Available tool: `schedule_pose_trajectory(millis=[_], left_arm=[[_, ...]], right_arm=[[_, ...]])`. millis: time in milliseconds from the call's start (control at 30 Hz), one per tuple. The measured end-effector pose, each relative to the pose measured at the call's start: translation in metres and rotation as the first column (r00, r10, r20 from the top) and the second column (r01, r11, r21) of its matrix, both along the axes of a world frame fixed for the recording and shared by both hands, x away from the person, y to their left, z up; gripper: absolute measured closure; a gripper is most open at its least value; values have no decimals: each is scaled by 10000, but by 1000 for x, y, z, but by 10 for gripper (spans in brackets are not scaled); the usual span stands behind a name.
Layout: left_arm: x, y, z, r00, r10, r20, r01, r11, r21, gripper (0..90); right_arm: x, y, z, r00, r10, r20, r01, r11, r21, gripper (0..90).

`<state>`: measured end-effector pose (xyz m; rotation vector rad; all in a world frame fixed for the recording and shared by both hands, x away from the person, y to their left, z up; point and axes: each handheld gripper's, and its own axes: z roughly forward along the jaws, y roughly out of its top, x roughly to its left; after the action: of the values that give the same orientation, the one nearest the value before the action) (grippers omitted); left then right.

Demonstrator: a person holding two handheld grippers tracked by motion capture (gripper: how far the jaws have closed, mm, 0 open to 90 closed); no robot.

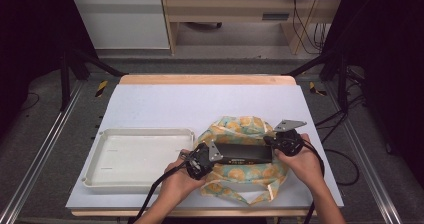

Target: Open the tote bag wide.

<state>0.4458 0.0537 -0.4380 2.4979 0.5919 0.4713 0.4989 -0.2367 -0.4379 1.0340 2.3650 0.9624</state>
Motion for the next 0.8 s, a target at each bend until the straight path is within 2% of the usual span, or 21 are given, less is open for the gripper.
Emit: schedule_pose_trajectory(millis=[233,367,500,600,633,767,800], left_arm=[[1,-6,-17,9991,-126,-406,157,9969,775,894],[1,-7,-21,9988,-138,-471,180,9957,903,900],[1,-8,-20,9988,-134,-470,178,9954,942,900],[1,-6,-20,9986,-174,-497,213,9967,788,900],[0,-6,-18,9986,-210,-487,240,9978,623,900],[-3,-1,3,9994,-284,-197,284,9996,-9,900],[-5,1,16,9996,-275,-61,271,9983,-525,900]], right_arm=[[13,-13,-24,9942,-518,-938,500,9985,-212,900],[14,-21,-31,9912,-698,-1126,669,9973,-296,900],[12,-27,-33,9910,-758,-1100,737,9970,-227,900],[12,-30,-33,9911,-790,-1067,778,9968,-158,900],[10,-30,-31,9931,-733,-915,721,9973,-169,900],[-4,-25,-13,9986,-441,-286,446,9989,139,900],[-8,-24,-9,9989,-441,-163,446,9986,282,900]])
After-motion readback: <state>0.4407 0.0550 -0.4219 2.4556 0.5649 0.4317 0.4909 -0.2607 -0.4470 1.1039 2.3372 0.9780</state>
